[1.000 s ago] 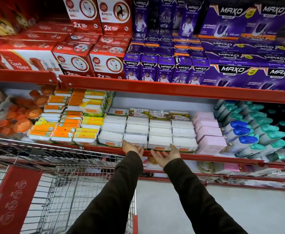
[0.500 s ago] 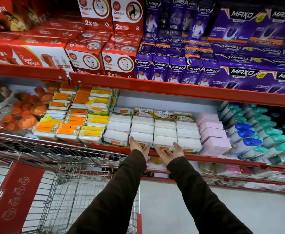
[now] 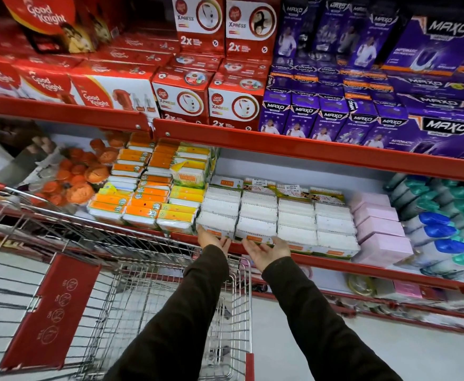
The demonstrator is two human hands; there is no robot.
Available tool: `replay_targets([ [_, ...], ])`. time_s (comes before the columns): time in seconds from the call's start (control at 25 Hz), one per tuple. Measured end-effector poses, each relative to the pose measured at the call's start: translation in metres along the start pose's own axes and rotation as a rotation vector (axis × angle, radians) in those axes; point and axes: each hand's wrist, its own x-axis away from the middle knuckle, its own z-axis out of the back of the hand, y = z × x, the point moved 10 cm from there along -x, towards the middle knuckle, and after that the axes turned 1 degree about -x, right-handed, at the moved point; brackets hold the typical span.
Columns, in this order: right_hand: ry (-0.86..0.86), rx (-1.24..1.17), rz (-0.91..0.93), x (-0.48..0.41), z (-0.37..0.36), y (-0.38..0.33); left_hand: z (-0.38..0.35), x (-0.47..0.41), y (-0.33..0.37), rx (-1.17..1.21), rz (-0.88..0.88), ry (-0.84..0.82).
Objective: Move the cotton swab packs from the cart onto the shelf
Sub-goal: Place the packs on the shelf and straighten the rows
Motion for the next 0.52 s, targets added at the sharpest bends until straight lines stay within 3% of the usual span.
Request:
replay_targets([
  [0.28, 0.029, 0.095, 0.041, 0.003, -0.01, 0.001, -0.002, 0.0, 0.007, -0.055, 0.044, 0.007],
  [0.36, 0.032, 0.263, 0.085, 0.009, -0.012, -0.002, 0.005, 0.004, 0.017, -0.219, -0.043, 0.07],
  [0.44, 0.07, 0.698, 0.367, 0.02, -0.018, -0.026, 0.006, 0.018, 0.044, -0.616, -0.34, 0.184],
  [0.52, 0.16, 1.382, 0.963, 0.044, -0.045, -0.061, -0.027, 0.04, 0.066, -1.158, -0.819, 0.142],
])
